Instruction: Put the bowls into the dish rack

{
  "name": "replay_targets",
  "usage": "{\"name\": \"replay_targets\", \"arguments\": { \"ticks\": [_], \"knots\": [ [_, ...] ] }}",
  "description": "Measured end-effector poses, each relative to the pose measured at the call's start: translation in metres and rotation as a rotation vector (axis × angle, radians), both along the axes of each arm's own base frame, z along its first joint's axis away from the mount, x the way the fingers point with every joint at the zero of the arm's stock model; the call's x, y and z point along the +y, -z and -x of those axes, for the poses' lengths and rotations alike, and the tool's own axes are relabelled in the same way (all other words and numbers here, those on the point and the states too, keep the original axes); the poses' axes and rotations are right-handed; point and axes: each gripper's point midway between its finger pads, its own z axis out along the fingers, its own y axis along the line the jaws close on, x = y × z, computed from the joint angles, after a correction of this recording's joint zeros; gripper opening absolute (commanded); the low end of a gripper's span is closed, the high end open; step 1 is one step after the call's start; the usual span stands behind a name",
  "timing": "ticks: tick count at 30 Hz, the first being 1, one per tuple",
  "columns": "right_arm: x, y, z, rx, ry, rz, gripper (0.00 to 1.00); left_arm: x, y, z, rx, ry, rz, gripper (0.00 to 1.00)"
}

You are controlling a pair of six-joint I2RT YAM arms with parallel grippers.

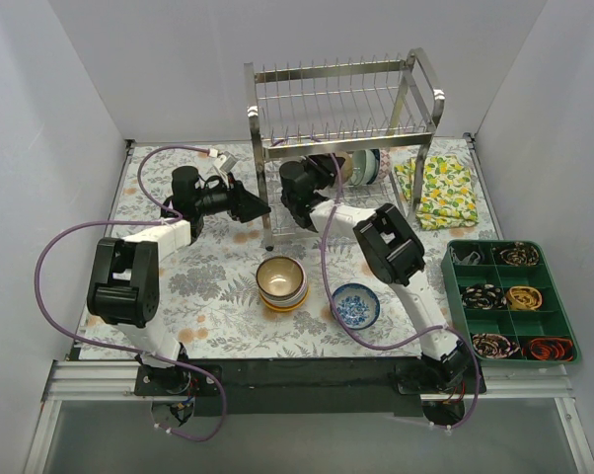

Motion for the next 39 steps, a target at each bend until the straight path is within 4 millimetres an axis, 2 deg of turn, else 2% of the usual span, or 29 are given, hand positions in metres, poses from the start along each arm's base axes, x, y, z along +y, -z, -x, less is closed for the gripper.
{"name": "replay_targets", "arguments": {
  "ticks": [3, 6, 12, 14, 22, 27, 33, 37, 39],
  "knots": [
    [0.0, 0.002, 0.014, 0.033, -0.041, 0.026, 0.48, 0.001, 0.002, 0.002, 0.0, 0.001, -0.02, 0.58],
    [-0.005, -0.004, 0.033, 0.054, -0.055, 0.051, 0.48, 0.002, 0.003, 0.002, -0.002, 0.003, -0.04, 0.62],
    [-0.016, -0.049, 0.057, 0.016, -0.009, 0.041, 0.49, 0.004, 0.003, -0.002, -0.008, -0.007, -0.064, 0.63],
    [-0.019, -0.056, 0.059, 0.016, -0.002, 0.049, 0.49, 0.004, 0.003, -0.002, -0.009, -0.007, -0.067, 0.64],
    [-0.024, -0.041, 0.066, 0.05, 0.007, 0.086, 0.49, 0.008, -0.002, -0.001, -0.017, -0.033, -0.088, 0.68],
    [-0.028, -0.035, 0.077, 0.075, 0.001, 0.114, 0.49, 0.016, -0.016, 0.0, -0.064, -0.076, -0.117, 0.72],
    [-0.03, -0.049, 0.096, 0.064, -0.02, 0.107, 0.49, 0.026, -0.033, 0.013, -0.128, -0.105, -0.168, 0.73],
    [-0.034, -0.053, 0.11, 0.066, -0.038, 0.112, 0.49, 0.038, -0.026, 0.024, -0.118, -0.154, -0.237, 0.73],
    [-0.039, -0.047, 0.119, 0.085, -0.048, 0.134, 0.49, 0.048, -0.022, 0.035, -0.103, -0.187, -0.271, 0.73]
  ]
}}
